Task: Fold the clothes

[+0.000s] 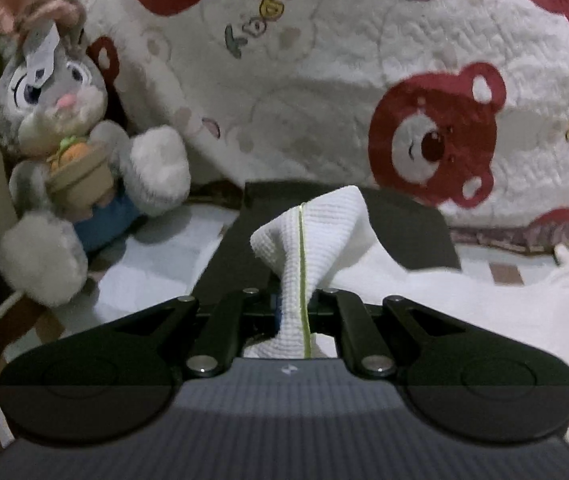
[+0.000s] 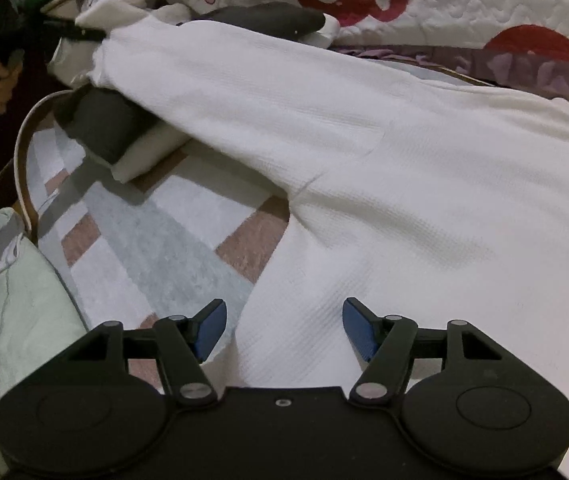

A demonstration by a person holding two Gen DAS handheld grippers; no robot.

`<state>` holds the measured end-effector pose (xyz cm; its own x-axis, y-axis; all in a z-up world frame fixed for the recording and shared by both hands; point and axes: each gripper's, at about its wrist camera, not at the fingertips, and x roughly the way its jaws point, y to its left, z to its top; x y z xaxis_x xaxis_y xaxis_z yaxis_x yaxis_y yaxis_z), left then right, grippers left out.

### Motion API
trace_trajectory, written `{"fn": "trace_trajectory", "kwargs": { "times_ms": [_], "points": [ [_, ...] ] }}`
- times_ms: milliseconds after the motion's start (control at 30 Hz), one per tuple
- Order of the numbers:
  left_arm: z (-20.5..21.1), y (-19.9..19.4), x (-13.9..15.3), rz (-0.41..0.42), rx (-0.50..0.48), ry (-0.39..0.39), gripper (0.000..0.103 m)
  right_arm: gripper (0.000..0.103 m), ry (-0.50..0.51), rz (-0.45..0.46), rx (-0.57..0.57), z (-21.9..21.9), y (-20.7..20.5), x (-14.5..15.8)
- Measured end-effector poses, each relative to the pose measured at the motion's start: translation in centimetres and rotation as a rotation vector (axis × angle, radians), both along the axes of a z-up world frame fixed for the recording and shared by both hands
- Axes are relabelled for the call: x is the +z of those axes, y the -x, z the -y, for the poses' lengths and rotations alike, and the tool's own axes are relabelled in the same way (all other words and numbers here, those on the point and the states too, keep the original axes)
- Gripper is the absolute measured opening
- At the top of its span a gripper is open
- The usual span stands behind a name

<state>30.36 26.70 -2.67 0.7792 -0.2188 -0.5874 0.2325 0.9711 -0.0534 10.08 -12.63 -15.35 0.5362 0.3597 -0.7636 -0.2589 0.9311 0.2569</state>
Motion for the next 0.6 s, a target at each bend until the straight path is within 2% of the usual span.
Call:
{"fn": "trace_trajectory", "kwargs": {
  "times_ms": [167,200,233,267,300,400,500,533,600],
  "points": [
    [0.4,-0.4,0.2,0.015,0.012,0.000,0.007,0.070,0.024,-0.017,0.002,-1.2,0.1,0.2],
    [0.4,-0.4,0.1,0.015,0.015,0.003,0.007,0.068,0.028,-0.021,0.002,-1.5,0.1,0.2],
    [0.2,-0.6,0.2,0.014,0.019,0.012,0.007,0.060,0.033,-0.024,0.003,-1.7,0.1,0.3],
    [0.1,-0.7,0.3,0.017,0.023,0.013,0.007,0.022,0.038,-0.028,0.003,-2.0,0.2,0.3],
    [-0.1,-0.9,0.5,0.021,0.026,0.014,0.007,0.008,0.043,-0.031,0.004,-2.2,0.2,0.4],
    [-0.4,-1.2,1.0,0.029,0.036,0.021,0.007,0.006,0.057,-0.042,0.005,-3.0,0.3,0.5],
    [-0.4,-1.5,0.9,0.024,0.047,0.027,0.007,0.002,-0.065,-0.059,0.020,-3.0,-0.2,0.2],
    [-0.3,-1.6,0.8,0.018,0.053,0.023,0.007,0.002,-0.078,-0.078,0.054,-3.5,-0.4,-0.4],
    [-0.3,-1.6,0.4,0.009,0.058,0.012,0.007,0.000,-0.051,-0.063,0.077,-4.9,-0.5,-1.0]
  ]
}}
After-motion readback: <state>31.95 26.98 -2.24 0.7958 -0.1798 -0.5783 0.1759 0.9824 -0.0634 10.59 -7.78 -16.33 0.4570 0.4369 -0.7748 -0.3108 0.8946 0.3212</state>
